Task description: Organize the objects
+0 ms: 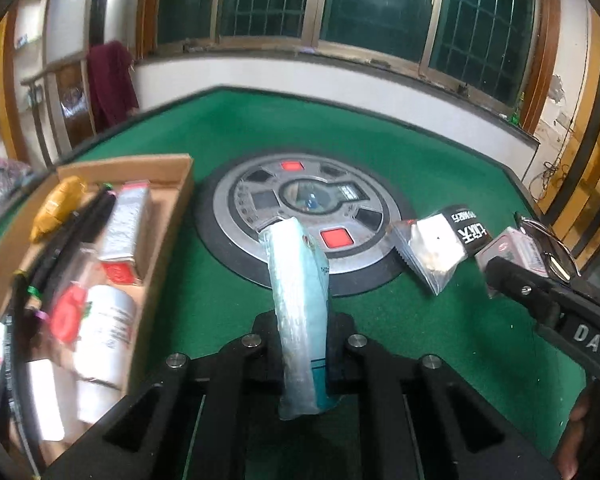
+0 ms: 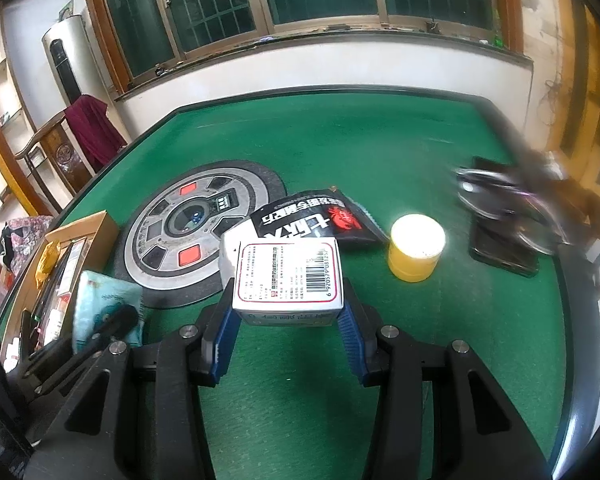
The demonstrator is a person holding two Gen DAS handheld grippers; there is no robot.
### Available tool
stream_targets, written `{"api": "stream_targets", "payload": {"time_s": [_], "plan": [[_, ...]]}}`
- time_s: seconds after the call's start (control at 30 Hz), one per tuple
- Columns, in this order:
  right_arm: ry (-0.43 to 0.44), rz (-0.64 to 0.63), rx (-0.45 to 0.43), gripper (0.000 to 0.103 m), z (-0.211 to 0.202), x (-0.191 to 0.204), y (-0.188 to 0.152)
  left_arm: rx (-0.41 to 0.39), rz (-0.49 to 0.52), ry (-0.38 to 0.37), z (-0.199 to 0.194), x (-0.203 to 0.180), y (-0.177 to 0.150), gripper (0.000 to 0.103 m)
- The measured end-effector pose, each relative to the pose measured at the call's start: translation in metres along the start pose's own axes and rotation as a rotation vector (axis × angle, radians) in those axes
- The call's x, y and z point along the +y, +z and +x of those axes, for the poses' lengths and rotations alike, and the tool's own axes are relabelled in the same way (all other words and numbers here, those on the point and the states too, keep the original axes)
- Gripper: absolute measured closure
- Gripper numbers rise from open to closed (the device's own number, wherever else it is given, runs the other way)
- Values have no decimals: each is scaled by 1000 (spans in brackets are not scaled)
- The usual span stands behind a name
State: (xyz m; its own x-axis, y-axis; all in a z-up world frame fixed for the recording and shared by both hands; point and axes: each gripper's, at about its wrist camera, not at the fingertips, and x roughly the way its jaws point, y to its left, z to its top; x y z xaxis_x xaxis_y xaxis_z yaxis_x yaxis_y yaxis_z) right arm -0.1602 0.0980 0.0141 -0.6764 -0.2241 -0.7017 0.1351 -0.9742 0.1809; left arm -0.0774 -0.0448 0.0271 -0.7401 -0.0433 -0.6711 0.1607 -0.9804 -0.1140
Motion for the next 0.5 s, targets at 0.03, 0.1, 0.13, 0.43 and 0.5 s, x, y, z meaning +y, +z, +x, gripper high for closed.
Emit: {"api": "stream_targets", "payload": {"time_s": [0.03,0.1,0.13,0.43,0.5], "plan": [[3,-6,0,59,0,2,-1,-13,9,8,-2,0,0,94],[7,-25,-5,59,-2,6,-2,-47,28,37,-10,-2,-1,94],[9,-33,-8,59,-3,8,-3,-61,35,46,-14,-1,-1,94],[27,-108,-41,60,-13,29,-11,-181,106,126,-45,4,-1,94],[32,-115,-45,60,-16,32,-12,-197,112,134,-52,5,-3,94]]}}
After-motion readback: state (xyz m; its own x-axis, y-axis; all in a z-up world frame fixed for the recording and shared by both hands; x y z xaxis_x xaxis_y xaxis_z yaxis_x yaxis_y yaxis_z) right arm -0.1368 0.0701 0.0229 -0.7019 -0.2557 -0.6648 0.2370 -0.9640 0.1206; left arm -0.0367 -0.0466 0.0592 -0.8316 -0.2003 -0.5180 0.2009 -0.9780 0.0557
